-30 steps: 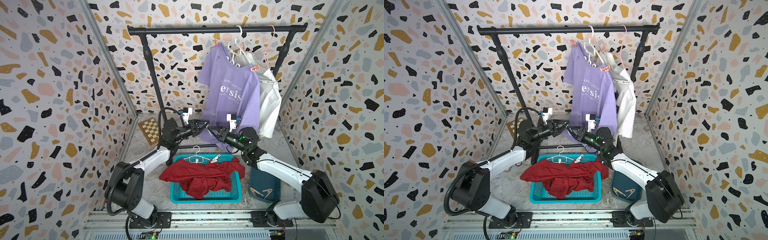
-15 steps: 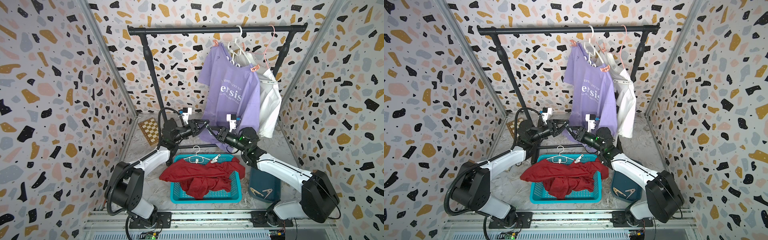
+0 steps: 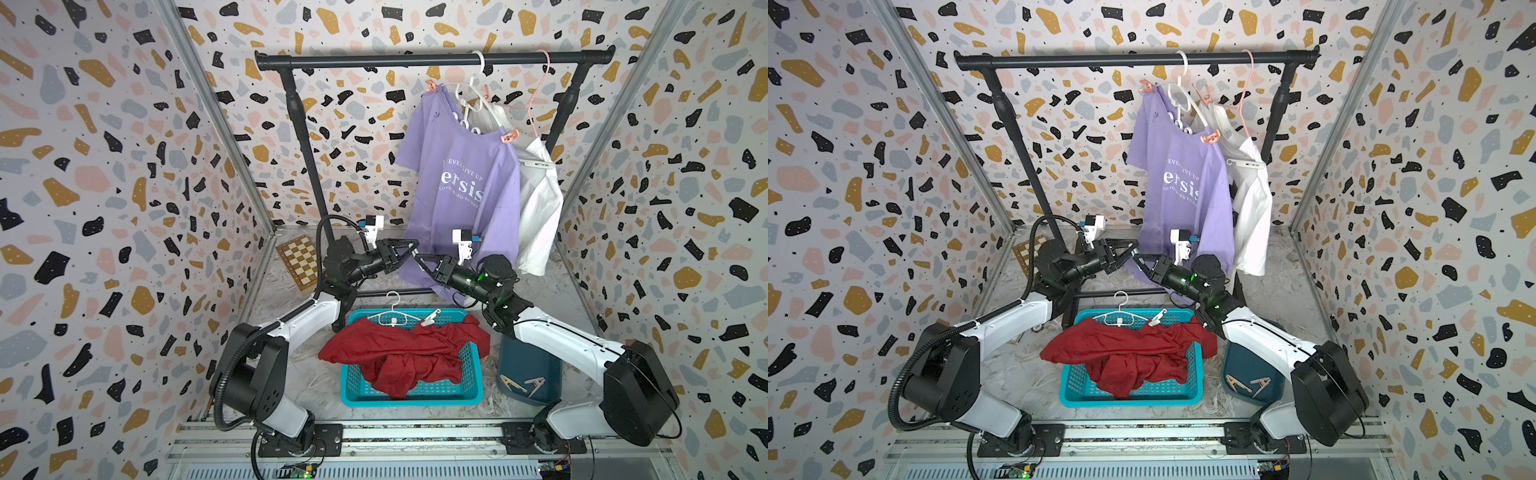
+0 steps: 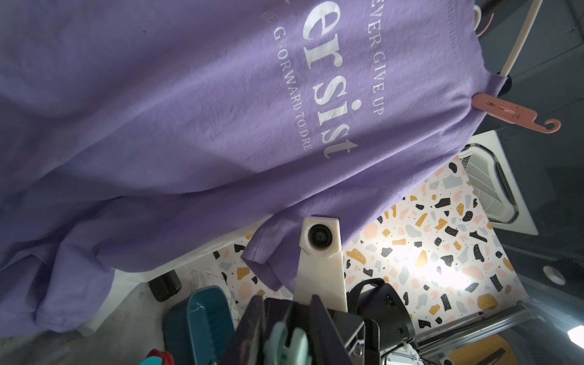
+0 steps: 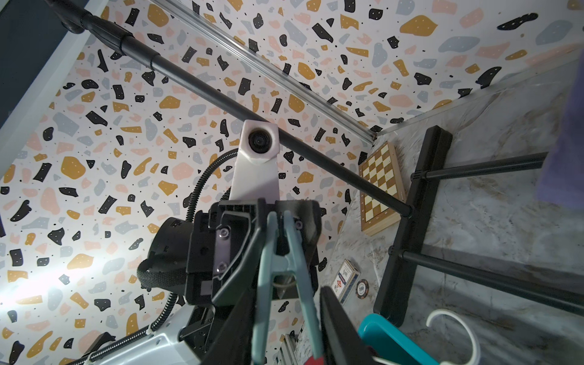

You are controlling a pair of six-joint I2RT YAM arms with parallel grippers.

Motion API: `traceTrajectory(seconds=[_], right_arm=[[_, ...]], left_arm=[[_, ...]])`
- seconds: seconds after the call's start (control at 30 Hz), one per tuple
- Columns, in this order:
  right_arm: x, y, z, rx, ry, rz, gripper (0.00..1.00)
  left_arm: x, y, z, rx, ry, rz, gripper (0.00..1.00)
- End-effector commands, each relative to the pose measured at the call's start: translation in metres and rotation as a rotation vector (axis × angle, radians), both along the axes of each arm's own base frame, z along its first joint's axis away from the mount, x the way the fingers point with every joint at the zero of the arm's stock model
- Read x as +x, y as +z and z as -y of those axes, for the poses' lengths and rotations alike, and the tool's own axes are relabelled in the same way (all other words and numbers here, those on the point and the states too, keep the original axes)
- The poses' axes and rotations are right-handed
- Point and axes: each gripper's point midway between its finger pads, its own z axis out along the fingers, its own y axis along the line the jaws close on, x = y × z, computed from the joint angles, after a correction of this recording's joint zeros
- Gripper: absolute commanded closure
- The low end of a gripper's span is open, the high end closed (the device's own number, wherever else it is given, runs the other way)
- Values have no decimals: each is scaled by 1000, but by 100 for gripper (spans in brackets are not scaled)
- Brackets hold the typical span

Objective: Use clothespins to secure the t-shirt on both sides of the hanger
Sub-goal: Open the clothespin, then pick up the hanger from the basket.

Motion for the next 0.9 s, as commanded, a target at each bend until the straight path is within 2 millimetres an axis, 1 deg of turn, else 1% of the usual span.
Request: traceTrajectory(seconds=[0.0, 0.1, 0.13, 0.23, 0.33, 0.43, 0.53, 0.67, 0.73, 0.87], right_arm=[[-5, 16, 6, -6, -19, 44, 69], [-4, 17, 9, -37, -40, 49, 74], [-4, 18, 11, -48, -46, 52, 75], [-2, 20, 16, -74, -61, 59, 82], [-2, 17, 22, -121, -68, 50, 93], [-3, 14, 29, -178, -67, 49, 96], [-6, 10, 38, -228, -55, 49, 100], [-9, 6, 50, -300, -30, 46, 100], [-13, 5, 57, -346, -24, 55, 100], [-21, 2, 69, -415, -9, 64, 100]], left_arm=[[-3, 9, 1, -18, -8, 51, 63], [-4, 6, 2, -4, -12, 50, 37], [-4, 5, 2, 5, -12, 50, 30], [-6, 1, 2, 41, -15, 55, 20], [-8, -7, -2, 112, -17, 59, 17], [-10, -19, -9, 208, -17, 63, 17], [-11, -28, -22, 300, 8, 87, 17], [-11, -40, -43, 403, 50, 104, 17], [-11, -52, -50, 463, 56, 99, 16], [-11, -81, -55, 551, 9, 64, 17]])
